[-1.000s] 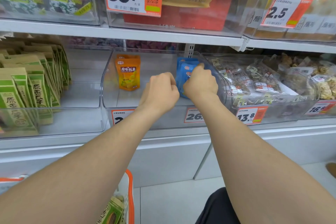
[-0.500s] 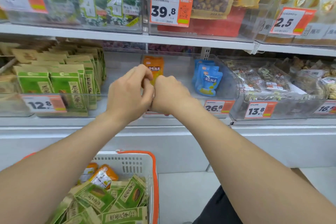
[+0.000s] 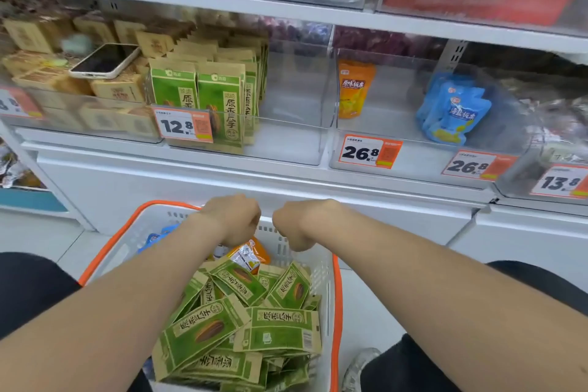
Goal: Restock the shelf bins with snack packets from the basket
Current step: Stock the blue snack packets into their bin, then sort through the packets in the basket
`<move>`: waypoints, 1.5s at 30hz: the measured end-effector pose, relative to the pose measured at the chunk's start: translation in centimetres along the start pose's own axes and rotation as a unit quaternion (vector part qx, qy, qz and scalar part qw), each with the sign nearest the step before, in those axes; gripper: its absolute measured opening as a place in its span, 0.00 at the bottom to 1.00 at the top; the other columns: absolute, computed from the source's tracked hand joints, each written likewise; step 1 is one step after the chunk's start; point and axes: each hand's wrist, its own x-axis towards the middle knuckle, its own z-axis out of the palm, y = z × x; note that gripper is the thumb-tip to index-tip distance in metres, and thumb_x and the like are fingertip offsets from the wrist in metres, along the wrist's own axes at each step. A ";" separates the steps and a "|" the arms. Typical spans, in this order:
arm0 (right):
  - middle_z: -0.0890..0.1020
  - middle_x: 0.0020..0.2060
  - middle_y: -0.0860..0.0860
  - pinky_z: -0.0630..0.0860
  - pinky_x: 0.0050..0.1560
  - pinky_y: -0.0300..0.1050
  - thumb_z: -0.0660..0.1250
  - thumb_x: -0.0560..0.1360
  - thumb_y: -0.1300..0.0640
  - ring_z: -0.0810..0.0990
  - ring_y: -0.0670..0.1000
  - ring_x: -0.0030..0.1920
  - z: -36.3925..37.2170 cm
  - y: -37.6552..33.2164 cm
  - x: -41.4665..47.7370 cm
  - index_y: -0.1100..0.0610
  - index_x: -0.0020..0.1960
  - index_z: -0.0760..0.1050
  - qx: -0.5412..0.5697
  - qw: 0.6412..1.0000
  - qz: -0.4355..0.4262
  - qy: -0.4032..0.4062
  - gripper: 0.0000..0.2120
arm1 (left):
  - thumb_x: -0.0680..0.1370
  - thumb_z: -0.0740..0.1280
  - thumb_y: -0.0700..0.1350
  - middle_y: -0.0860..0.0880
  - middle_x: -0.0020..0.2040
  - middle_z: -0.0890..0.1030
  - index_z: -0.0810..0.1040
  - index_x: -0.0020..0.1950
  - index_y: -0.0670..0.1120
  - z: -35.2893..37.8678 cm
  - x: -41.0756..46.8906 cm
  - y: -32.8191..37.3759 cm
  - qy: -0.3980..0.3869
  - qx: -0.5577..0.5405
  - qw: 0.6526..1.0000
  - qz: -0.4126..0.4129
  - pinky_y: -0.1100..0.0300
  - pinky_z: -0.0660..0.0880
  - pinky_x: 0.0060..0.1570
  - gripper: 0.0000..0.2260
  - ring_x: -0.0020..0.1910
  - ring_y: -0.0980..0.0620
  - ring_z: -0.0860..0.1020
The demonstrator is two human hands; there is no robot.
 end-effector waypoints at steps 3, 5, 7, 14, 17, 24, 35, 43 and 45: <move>0.73 0.40 0.52 0.72 0.37 0.46 0.62 0.80 0.65 0.74 0.53 0.37 1.2 -0.3 1.2 0.58 0.53 0.73 -0.035 0.999 -0.010 -0.013 0.05 | 0.82 0.61 0.43 0.47 0.54 0.79 0.81 0.55 0.51 2.5 0.7 -1.1 -0.073 -0.001 0.997 -0.030 0.50 0.78 0.50 0.10 0.50 0.42 0.81; 0.72 0.42 0.52 0.71 0.34 0.45 0.63 0.81 0.65 0.72 0.50 0.36 2.0 -0.4 2.0 0.59 0.58 0.75 -0.049 0.998 -0.019 -0.021 0.08 | 0.81 0.59 0.38 0.46 0.51 0.80 0.80 0.51 0.48 4.2 1.4 -1.8 -0.129 -0.014 0.991 -0.038 0.48 0.80 0.53 0.11 0.47 0.44 0.80; 0.73 0.46 0.49 0.71 0.35 0.45 0.63 0.81 0.66 0.74 0.50 0.39 2.7 -0.6 2.9 0.60 0.63 0.75 -0.054 0.998 -0.027 -0.035 0.12 | 0.79 0.58 0.35 0.44 0.64 0.80 0.79 0.65 0.46 5.8 2.1 -2.3 -0.181 -0.027 0.982 -0.038 0.47 0.79 0.60 0.18 0.60 0.42 0.80; 0.73 0.52 0.52 0.73 0.44 0.47 0.62 0.82 0.63 0.74 0.54 0.48 3.4 -1.3 6.1 0.57 0.67 0.73 -0.071 0.995 -0.044 -0.056 0.14 | 0.83 0.62 0.39 0.45 0.79 0.66 0.59 0.83 0.53 9.5 3.6 -2.1 -0.254 -0.090 0.962 -0.035 0.48 0.76 0.62 0.29 0.71 0.40 0.73; 0.75 0.53 0.52 0.74 0.42 0.46 0.64 0.82 0.63 0.73 0.50 0.39 2.8 -1.5 7.4 0.56 0.60 0.74 -0.079 0.995 -0.045 -0.052 0.08 | 0.83 0.66 0.43 0.44 0.79 0.64 0.61 0.82 0.56 10.9 4.0 -2.1 -0.267 -0.095 0.958 -0.041 0.45 0.74 0.67 0.28 0.72 0.39 0.71; 0.73 0.40 0.50 0.73 0.42 0.46 0.64 0.81 0.62 0.75 0.51 0.40 2.5 -1.3 9.0 0.56 0.49 0.72 -0.088 0.994 -0.032 -0.062 0.03 | 0.83 0.65 0.39 0.49 0.68 0.73 0.80 0.66 0.53 11.6 4.6 -3.4 -0.201 -0.154 0.967 -0.030 0.53 0.76 0.61 0.15 0.63 0.45 0.77; 0.73 0.40 0.51 0.76 0.45 0.48 0.62 0.81 0.61 0.74 0.52 0.37 1.1 0.3 6.7 0.57 0.46 0.70 -0.043 0.997 0.011 -0.056 0.06 | 0.72 0.77 0.36 0.58 0.41 0.85 0.89 0.40 0.54 8.3 3.8 -2.5 0.033 -0.273 0.959 -0.060 0.61 0.80 0.48 0.12 0.43 0.58 0.82; 0.85 0.41 0.58 0.84 0.39 0.50 0.64 0.82 0.54 0.85 0.55 0.36 -2.2 3.5 3.1 0.64 0.48 0.78 0.147 0.986 0.074 -0.014 0.13 | 0.72 0.79 0.38 0.45 0.34 0.82 0.76 0.42 0.46 2.6 1.0 -0.5 0.134 -0.476 0.866 -0.079 0.58 0.76 0.27 0.12 0.28 0.50 0.79; 0.86 0.50 0.60 0.86 0.48 0.57 0.71 0.79 0.49 0.88 0.58 0.45 -2.5 4.1 2.7 0.64 0.58 0.79 0.247 0.967 0.053 -0.043 0.18 | 0.73 0.77 0.33 0.44 0.36 0.79 0.67 0.45 0.46 1.3 0.3 0.3 0.146 -0.568 0.804 -0.096 0.59 0.72 0.24 0.19 0.26 0.53 0.74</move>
